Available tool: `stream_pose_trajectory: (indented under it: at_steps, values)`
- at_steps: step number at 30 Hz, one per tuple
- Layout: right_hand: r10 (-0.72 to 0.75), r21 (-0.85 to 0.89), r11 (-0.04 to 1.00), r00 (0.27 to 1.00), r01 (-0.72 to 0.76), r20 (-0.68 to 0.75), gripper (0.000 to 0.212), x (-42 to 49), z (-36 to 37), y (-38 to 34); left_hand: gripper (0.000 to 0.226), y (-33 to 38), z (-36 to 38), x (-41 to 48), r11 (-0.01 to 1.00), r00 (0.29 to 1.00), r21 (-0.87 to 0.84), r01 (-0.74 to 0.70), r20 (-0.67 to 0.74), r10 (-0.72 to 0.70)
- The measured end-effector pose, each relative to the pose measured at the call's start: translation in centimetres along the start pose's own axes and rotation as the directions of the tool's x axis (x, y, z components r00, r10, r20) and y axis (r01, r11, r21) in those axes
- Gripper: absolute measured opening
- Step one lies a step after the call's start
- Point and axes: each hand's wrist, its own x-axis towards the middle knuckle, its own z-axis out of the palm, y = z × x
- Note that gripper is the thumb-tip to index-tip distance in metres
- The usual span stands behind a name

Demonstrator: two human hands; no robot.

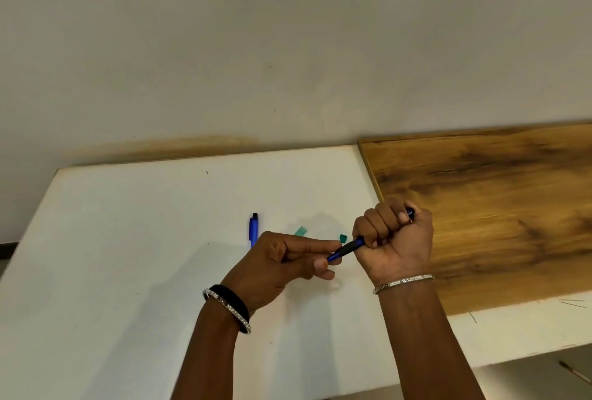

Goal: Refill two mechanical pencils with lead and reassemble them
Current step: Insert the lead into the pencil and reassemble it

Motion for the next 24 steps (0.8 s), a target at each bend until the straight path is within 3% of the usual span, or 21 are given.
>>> stream_pose_trajectory:
  at_steps: [24]
  values:
    - [-0.008, 0.058, 0.998, 0.996, 0.002, 0.093, 0.032, -0.14, 0.36, 0.04, 0.029, 0.02, -0.26, -0.25, 0.996, 1.000, -0.089, -0.009, -0.005, 0.009]
